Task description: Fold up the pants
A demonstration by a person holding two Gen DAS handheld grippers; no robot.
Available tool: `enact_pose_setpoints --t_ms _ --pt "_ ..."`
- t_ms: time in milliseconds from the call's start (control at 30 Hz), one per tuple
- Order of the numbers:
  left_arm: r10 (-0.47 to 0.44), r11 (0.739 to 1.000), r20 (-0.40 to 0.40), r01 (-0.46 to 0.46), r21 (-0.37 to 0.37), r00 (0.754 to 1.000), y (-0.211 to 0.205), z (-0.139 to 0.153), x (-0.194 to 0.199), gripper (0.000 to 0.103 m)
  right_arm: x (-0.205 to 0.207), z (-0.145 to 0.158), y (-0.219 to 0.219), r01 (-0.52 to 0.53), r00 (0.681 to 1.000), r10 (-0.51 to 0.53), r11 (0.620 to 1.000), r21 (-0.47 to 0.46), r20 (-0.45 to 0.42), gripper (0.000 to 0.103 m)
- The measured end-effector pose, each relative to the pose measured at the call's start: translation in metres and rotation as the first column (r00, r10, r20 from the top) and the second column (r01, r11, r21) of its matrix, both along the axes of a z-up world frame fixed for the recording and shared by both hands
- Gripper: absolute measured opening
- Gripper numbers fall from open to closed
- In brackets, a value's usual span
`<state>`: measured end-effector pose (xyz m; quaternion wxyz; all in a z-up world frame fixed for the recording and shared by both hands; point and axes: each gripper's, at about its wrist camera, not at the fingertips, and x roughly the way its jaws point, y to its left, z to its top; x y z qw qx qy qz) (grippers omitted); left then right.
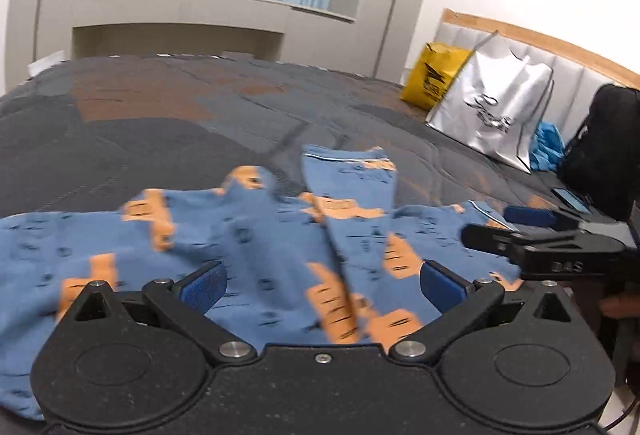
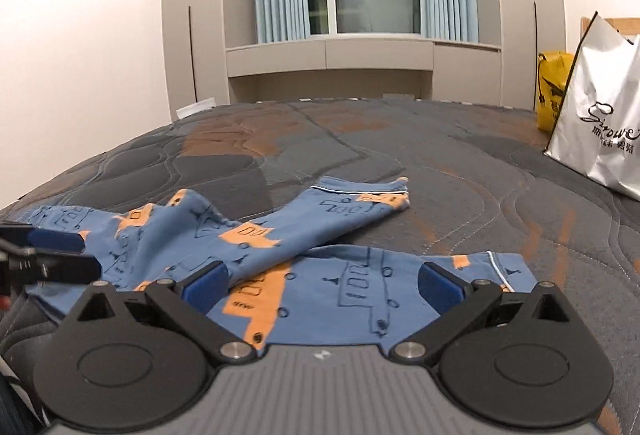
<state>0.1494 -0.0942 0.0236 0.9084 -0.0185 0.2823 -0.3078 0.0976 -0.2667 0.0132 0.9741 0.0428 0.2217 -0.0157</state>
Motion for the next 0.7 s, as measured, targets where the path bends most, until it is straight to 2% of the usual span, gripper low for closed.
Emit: enact_pose_setpoints --t_ms 200,367,700 --pt "-0.039 0.999 -0.012 0.040 0.012 0.999 -0.031 -0.006 0.006 0.102 0.022 0.008 -0.009 0.013 0.995 -0.020 0.998 -0.067 -0.097 0.103" --pt "-0.087 0.996 -0.037 0.087 -0.012 0.996 -0.040 -0.009 0.009 0.102 0.043 0.016 -0.004 0.018 0.989 -0.037 0.991 -0.135 -0.143 0.103" --pt "-0.119 0.992 -0.066 0.116 -0.040 0.991 -0.040 -0.014 0.013 0.077 0.072 0.026 -0.002 -0.035 0.987 0.006 0.984 -0.177 -0.161 0.103"
